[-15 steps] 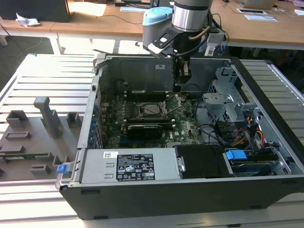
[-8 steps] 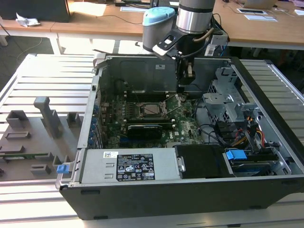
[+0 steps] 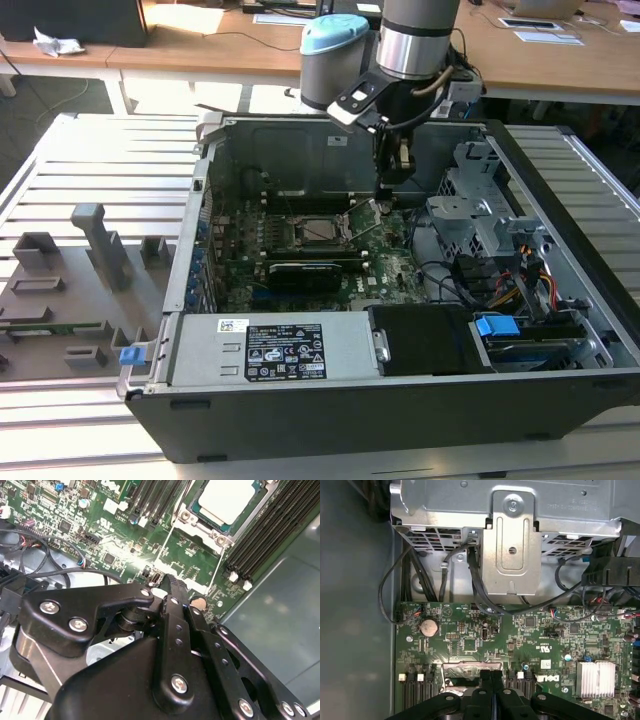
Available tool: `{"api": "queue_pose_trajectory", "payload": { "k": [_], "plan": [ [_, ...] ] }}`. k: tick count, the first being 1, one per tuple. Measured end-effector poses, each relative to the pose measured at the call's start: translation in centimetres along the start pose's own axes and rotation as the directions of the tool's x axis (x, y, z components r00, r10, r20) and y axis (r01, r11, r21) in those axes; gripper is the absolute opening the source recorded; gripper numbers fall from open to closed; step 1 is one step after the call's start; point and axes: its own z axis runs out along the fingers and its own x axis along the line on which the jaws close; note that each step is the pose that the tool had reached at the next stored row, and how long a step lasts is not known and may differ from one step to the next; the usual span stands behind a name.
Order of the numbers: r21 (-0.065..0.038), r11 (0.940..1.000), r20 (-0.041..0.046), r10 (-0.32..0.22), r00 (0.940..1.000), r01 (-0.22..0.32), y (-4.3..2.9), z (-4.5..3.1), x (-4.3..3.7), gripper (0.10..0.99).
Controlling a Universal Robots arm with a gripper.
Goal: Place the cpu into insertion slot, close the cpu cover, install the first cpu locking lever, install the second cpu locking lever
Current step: 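Close the cpu cover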
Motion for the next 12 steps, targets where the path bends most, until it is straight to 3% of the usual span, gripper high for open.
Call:
{"api": "queue_pose_trajectory", "payload": {
  "k": [12],
  "plan": [
    [0.000,1.0000,0.0000,0.000,1.0000,0.000,0.85,0.88,0.08,0.106]
  ]
}}
